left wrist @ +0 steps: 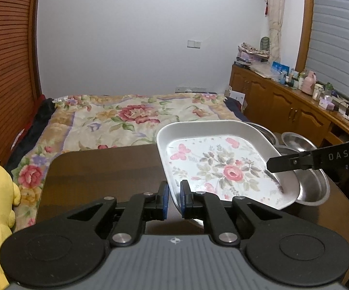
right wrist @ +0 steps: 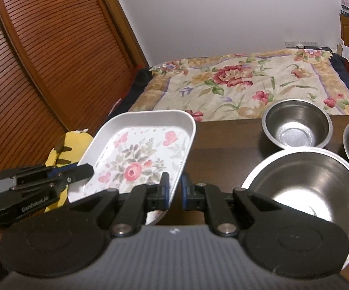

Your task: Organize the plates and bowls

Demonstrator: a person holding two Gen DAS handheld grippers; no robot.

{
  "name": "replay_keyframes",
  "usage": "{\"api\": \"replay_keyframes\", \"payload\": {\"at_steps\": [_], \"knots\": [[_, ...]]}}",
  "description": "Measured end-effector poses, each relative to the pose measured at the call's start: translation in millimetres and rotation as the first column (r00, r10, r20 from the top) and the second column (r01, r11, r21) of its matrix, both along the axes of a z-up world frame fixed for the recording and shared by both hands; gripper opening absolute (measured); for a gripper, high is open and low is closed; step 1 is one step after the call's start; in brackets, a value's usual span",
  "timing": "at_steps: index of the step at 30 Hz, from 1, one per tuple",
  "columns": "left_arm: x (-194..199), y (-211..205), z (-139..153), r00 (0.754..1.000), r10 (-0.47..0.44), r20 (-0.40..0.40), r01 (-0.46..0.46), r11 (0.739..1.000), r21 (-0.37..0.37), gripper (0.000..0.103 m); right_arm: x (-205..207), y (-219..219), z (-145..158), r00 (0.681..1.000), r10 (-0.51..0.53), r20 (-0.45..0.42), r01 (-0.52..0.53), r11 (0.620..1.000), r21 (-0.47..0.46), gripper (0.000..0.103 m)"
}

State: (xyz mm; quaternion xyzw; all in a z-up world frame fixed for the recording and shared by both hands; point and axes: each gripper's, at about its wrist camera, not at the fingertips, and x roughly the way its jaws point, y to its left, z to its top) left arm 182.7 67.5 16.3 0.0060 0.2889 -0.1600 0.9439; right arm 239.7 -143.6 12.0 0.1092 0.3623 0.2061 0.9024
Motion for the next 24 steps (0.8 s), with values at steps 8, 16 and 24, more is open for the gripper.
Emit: {"api": "replay_keyframes", "payload": {"at_steps": [8, 16, 24], "knots": [[-19.6, 1.3, -3.4, 1.000, -0.016, 0.001, 0.016, 1.000, -0.014, 0.011, -25.0, -7.2, -4.4, 0.999, 0.022, 0.030, -0.023, 1.000, 0.022, 0.012], [-36.9, 1.3, -9.1, 1.000, -0.029, -0.001, 0.029, 0.999, -0.017, 0.011, -42.0, -15.2, -16.3, 0.999, 0.029, 0.039, -0.031, 0.998, 0.052, 0.012], [-55.4, 0.7, -12.8, 0.999, -0.038, 0.000, 0.038, 0.999, -0.025, 0.011, -59.6, -19.1, -24.0, 0.998, 0.042, 0.048, -0.045, 0.998, 0.053, 0.012]]}}
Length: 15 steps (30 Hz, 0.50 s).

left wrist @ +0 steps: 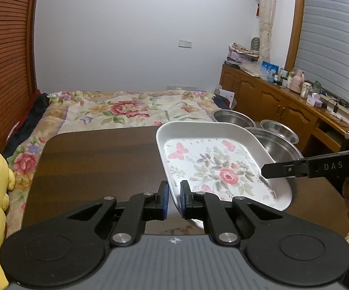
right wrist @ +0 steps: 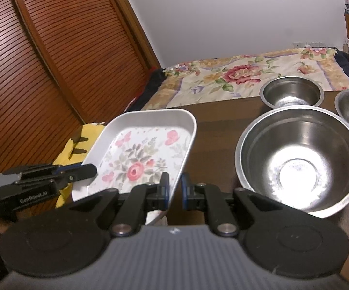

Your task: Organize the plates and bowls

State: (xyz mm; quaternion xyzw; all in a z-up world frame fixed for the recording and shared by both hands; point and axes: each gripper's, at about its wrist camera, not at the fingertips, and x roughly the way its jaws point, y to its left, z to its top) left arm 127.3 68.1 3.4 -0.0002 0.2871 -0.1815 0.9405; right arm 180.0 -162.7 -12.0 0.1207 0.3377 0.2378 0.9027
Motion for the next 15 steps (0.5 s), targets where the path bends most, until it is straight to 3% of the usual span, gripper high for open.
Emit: {"api": "replay_keyframes", "payload": {"at_steps": [15], "knots": [[-37.3, 13.2, -25.3, 0.999, 0.006, -0.048, -0.006, 1.000, -0.001, 0.011, -28.5, -0.6, -19.0, 0.999, 0.045, 0.014, -0.045, 0.999, 0.024, 0.012]]}}
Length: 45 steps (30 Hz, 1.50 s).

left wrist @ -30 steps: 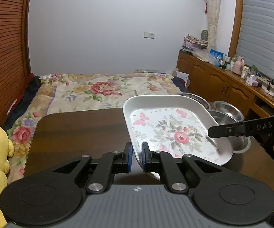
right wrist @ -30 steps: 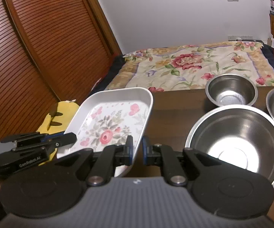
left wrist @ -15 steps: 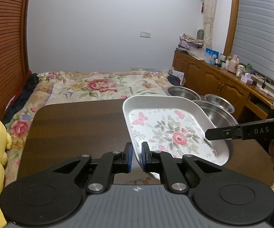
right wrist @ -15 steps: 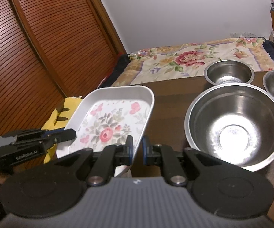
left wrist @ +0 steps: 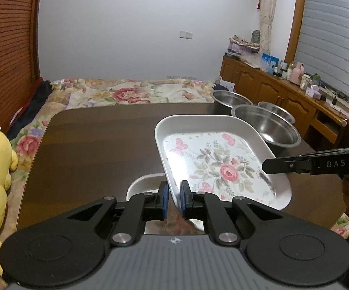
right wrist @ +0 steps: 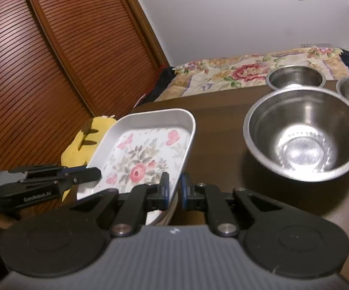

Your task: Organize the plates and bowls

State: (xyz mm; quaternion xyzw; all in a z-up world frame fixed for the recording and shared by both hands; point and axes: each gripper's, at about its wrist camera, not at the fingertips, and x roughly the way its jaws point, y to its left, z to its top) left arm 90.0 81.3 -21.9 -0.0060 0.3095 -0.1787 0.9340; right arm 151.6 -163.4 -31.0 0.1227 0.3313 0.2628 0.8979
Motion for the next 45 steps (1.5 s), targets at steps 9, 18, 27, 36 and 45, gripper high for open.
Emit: {"api": "replay_keyframes", "payload": {"at_steps": [9, 18, 27, 36, 45], "knots": [[-19.1, 11.3, -15.4, 0.999, 0.030, -0.033, -0.030, 1.000, -0.002, 0.011, -21.9, 8.1, -11.7, 1.000, 0.016, 0.010, -0.016, 1.000, 0.002, 0.012], [-22.9, 19.1, -21.8, 0.997, 0.058, -0.049, -0.058, 0.998, -0.001, 0.011, -30.9, 22.8, -26.1, 1.000, 0.028, 0.004, -0.028, 0.999, -0.019, 0.012], [-20.9, 19.2, -28.7, 0.996, 0.063, -0.063, -0.063, 0.998, 0.002, 0.011, -35.5, 23.3, -27.7, 1.000, 0.017, 0.019, -0.017, 1.000, -0.017, 0.014], [-18.9, 20.0, -33.7, 0.995, 0.065, -0.075, -0.066, 0.998, -0.012, 0.014, -36.3, 28.8, -29.9, 0.999, 0.014, 0.036, -0.013, 1.000, -0.020, 0.017], [-19.2, 20.6, -34.7, 0.995, 0.065, -0.076, -0.068, 0.997, -0.032, 0.032, -33.6, 32.0, -32.3, 0.999, 0.018, 0.039, -0.018, 1.000, -0.010, 0.020]]}}
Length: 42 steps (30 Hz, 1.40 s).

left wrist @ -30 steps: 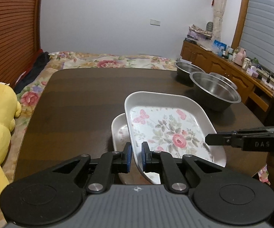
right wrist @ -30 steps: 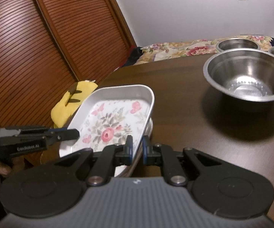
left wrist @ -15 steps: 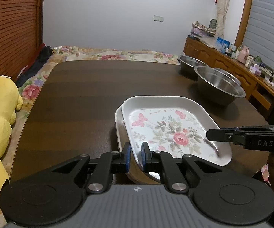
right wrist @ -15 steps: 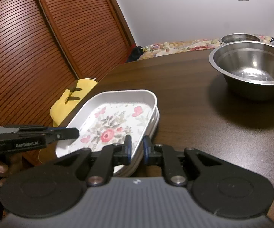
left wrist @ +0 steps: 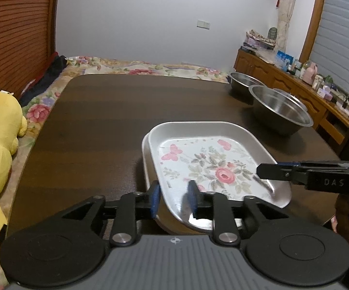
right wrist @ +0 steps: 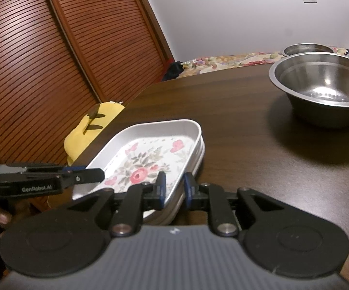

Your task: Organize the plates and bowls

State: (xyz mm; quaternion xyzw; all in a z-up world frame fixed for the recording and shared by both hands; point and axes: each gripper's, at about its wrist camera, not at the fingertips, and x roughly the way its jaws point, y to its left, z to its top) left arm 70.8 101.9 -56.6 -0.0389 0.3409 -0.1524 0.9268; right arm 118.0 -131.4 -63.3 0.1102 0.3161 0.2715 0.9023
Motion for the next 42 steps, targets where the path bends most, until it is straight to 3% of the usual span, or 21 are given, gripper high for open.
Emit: {"api": "replay_keyframes", "payload": {"at_steps": [4, 9, 23, 31, 35, 42], "knots": [[-0.5, -3.5, 2.4, 1.000, 0.000, 0.004, 0.000, 1.000, 0.009, 0.036, 1.9, 0.5, -1.8, 1.000, 0.016, 0.003, -0.016, 1.000, 0.005, 0.022], [-4.4, -5.9, 9.5, 0.999, 0.017, 0.030, -0.017, 1.000, 0.007, 0.053, 1.2, -4.3, 0.9, 1.000, 0.020, 0.013, -0.020, 1.000, 0.006, 0.023], [-5.9, -11.5, 31.7, 0.994, 0.023, 0.108, -0.025, 1.000, 0.015, 0.061, -9.7, -44.5, 30.1, 0.992, -0.047, 0.114, 0.046, 0.999, 0.011, 0.025], [10.9, -38.9, 45.1, 0.989, -0.031, 0.144, 0.028, 0.999, 0.025, 0.062, -7.2, -76.1, 39.4, 0.978, -0.129, 0.165, 0.130, 0.991, 0.002, 0.027], [19.7, -65.2, 52.5, 0.982, -0.093, 0.162, 0.091, 0.996, 0.022, 0.064, -4.6, -95.4, 40.8, 0.966, -0.175, 0.191, 0.182, 0.983, -0.020, 0.035], [42.4, -116.8, 53.6, 0.967, -0.193, 0.166, 0.191, 0.981, 0.030, 0.064, 6.0, -119.9, 38.3, 0.935, -0.264, 0.237, 0.287, 0.955, -0.070, 0.040]]}}
